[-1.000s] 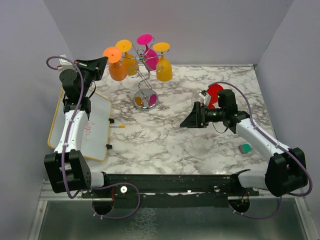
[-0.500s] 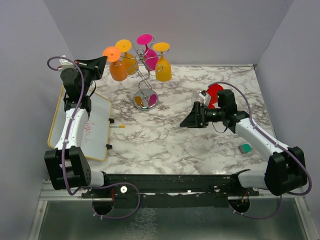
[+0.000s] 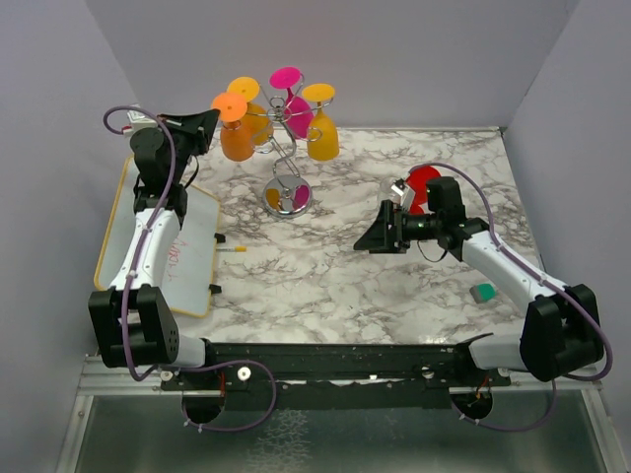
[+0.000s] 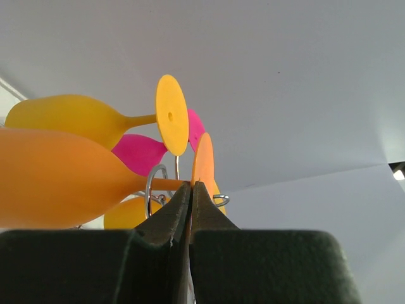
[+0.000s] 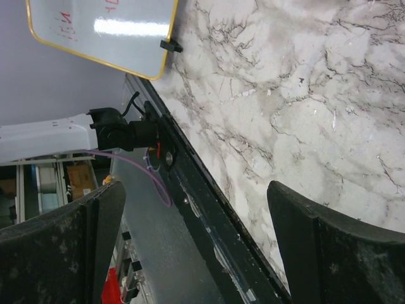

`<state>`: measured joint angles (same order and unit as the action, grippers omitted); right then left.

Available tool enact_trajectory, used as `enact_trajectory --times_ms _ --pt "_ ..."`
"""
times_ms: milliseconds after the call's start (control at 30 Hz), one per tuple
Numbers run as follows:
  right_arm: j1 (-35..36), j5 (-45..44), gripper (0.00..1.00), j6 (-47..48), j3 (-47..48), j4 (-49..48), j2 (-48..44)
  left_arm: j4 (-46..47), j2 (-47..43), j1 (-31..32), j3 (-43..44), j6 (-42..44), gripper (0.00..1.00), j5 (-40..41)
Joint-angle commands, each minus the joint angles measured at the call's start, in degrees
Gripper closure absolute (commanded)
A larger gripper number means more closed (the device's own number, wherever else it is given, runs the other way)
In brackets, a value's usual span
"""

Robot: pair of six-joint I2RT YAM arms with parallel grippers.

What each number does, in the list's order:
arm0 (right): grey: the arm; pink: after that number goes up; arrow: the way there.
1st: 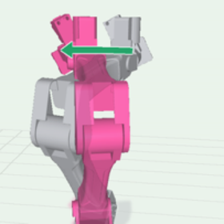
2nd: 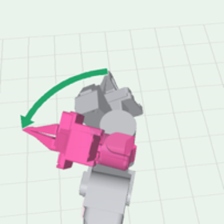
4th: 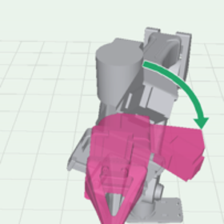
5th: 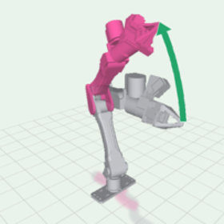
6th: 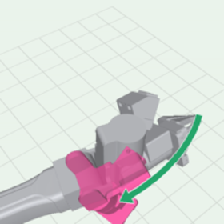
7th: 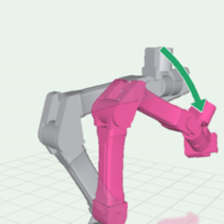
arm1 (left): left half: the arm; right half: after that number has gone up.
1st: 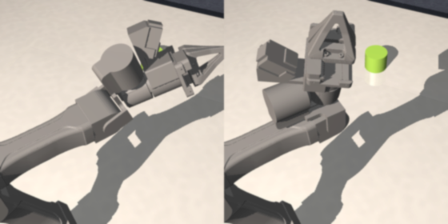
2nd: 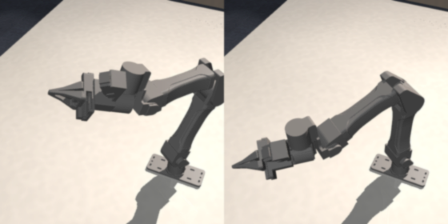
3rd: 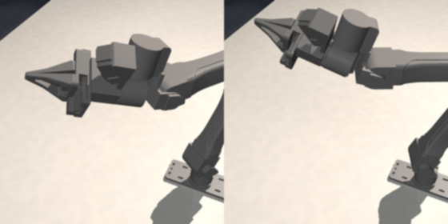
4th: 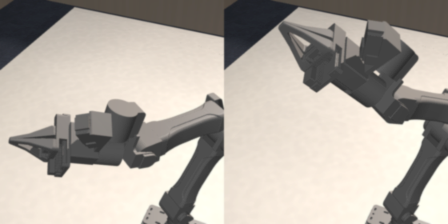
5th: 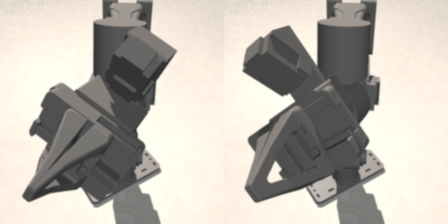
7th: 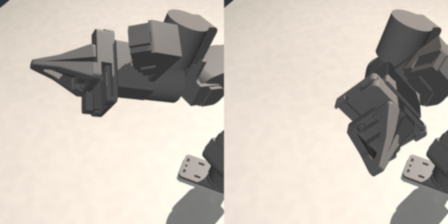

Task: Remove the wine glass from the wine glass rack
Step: Pick up the wine glass from the wine rack.

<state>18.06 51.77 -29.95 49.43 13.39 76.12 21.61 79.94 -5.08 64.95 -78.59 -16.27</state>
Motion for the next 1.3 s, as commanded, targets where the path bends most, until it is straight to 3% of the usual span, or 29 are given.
enact_trajectory --times_ms 0,733,1000,1267 --pt "0.39 -1.09 0.0 -0.01 1.22 1.09 0.54 -1.98 -0.39 1.51 1.74 1.99 1.0 3.02" --pt "0.39 -2.52 0.0 -0.76 0.9 1.67 -0.09 -8.45 -6.05 4.64 -0.26 10.33 1.0 4.87" --pt "0.44 -2.81 0.0 -1.16 0.21 1.8 -0.53 -5.28 -5.99 4.64 -0.67 7.59 1.0 -2.65" --pt "0.39 -3.62 0.0 -1.07 -0.59 2.6 -1.9 -9.48 -9.28 4.64 -2.23 10.44 1.0 -1.07"
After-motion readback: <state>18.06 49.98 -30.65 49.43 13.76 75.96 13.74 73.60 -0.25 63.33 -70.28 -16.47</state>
